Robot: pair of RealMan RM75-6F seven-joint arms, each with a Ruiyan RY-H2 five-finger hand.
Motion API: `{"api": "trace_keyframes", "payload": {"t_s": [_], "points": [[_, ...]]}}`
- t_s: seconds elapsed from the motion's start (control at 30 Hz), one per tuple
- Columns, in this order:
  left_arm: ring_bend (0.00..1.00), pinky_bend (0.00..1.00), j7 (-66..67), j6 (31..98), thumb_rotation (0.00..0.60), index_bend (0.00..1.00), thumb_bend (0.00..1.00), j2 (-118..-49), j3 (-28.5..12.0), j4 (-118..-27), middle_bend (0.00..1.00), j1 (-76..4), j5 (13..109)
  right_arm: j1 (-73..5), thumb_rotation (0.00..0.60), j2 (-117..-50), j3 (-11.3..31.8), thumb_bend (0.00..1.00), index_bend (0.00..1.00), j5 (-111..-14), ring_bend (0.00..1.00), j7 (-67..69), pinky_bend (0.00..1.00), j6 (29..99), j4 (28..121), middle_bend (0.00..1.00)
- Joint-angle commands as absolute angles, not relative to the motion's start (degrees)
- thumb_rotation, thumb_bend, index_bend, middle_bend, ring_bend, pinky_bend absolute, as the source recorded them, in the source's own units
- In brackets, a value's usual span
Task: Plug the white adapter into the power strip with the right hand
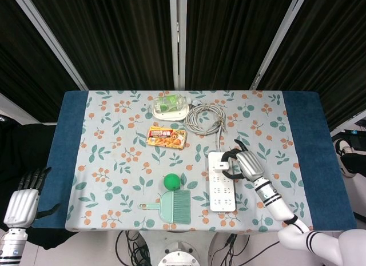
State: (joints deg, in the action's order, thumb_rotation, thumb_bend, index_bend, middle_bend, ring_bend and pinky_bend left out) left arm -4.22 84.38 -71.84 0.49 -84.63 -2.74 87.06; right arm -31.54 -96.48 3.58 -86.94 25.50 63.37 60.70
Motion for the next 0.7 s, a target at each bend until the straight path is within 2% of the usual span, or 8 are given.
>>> {"api": "trace_keyframes", "payload": {"t_s": [0.03,0.3,0.37,0.5,0.57,0.7], "points": [[0.0,0.0,-4.4,84.4,0.6,0.0,0.13,-71.9,0.5,-84.5,0.0,-2.8,87.1,-31.5,0.6,-96.6,3.5,0.44,0.76,-86.8,0.36,24.7,0.0,63.3,60.5,0.63],[0.0,0.0,-4.7,84.5,0.6,0.0,0.13,-72.0,0.5,-84.2,0.0,-2.7,87.2,-31.0,0.6,-96.8,3.5,0.45,0.76,-86.7,0.36,24.2,0.0,64.1,60.0,0.63],[0.0,0.0,-4.6,84.6,0.6,0.0,0.13,-72.0,0.5,-84.3,0.0,-2.7,87.1,-30.8,0.6,-96.5,3.5,0.45,0.74,-86.7,0.36,24.4,0.0,64.2,60.2,0.61],[0.0,0.0,-4.4,84.6,0.6,0.0,0.13,-71.8,0.4,-84.6,0.0,-2.8,87.2,-30.7,0.6,-95.1,3.0,0.44,0.59,-86.9,0.27,24.3,0.0,63.9,61.5,0.51],[0.0,0.0,-4.3,84.6,0.6,0.0,0.13,-71.8,0.4,-84.7,0.0,-2.8,87.3,-30.6,0.6,-94.6,2.9,0.44,0.48,-86.9,0.23,24.2,0.0,63.8,62.0,0.46],[0.0,0.0,-3.9,84.6,0.6,0.0,0.13,-71.7,0.3,-85.1,0.0,-2.9,87.3,-30.4,0.6,-93.9,2.8,0.42,0.36,-86.8,0.19,23.8,0.0,63.7,63.1,0.42]]}}
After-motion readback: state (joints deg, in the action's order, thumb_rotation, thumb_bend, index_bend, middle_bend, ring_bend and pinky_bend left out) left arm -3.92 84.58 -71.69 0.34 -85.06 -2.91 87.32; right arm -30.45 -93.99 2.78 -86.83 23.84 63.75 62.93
